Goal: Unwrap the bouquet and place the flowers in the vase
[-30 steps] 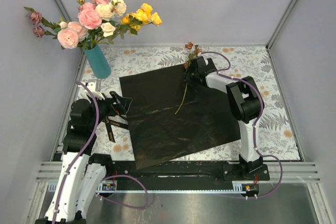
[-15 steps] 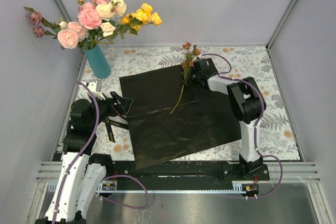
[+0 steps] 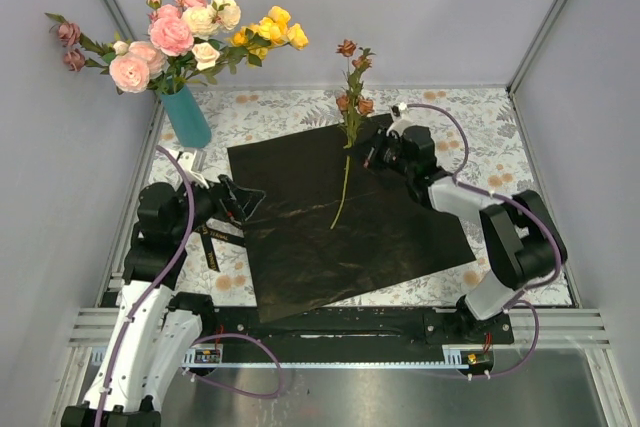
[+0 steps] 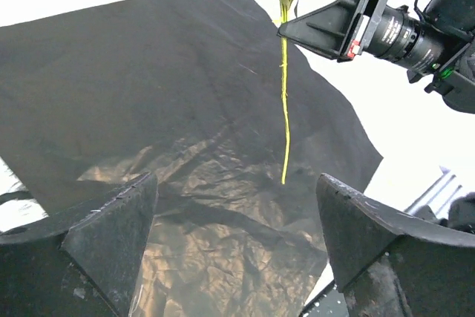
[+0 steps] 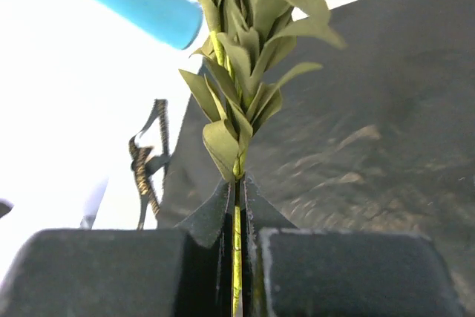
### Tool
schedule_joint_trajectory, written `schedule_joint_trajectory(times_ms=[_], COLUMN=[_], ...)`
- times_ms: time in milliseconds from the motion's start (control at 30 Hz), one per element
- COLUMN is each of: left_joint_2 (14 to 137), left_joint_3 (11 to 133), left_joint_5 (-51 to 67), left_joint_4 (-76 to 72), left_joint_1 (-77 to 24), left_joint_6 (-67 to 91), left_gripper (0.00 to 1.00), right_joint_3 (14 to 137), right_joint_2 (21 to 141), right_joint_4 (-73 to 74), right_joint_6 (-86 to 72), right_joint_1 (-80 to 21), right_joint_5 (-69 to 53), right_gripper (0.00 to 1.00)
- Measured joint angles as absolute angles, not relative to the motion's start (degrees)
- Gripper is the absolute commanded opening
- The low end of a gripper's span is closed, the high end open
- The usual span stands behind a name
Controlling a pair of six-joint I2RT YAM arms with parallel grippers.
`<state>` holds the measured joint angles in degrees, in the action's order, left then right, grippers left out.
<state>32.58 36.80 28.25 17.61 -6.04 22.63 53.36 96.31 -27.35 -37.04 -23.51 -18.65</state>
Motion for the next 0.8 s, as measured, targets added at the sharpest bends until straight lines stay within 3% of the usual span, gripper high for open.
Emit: schedule_joint_trajectory(times_ms=[367,800], left_joint_2=[36.1,38.3], left_joint_3=[37.0,37.1], left_joint_5=[35.4,34.7], left_joint_4=[7.4,-4.8], left_joint_1=[-12.9,-28.5], left_joint_6=[28.3,34.4], left_gripper=[0.82,0.76], right_joint_3=[28.0,26.6], right_joint_2=[80.1,72.5], right_joint_4=[-54.6,-64.9], right_joint_6=[-45.9,-48.2], right_joint_1=[-29.9,-42.3], right_joint_5=[-32.2,-37.5], right_gripper=[0.0,0.0])
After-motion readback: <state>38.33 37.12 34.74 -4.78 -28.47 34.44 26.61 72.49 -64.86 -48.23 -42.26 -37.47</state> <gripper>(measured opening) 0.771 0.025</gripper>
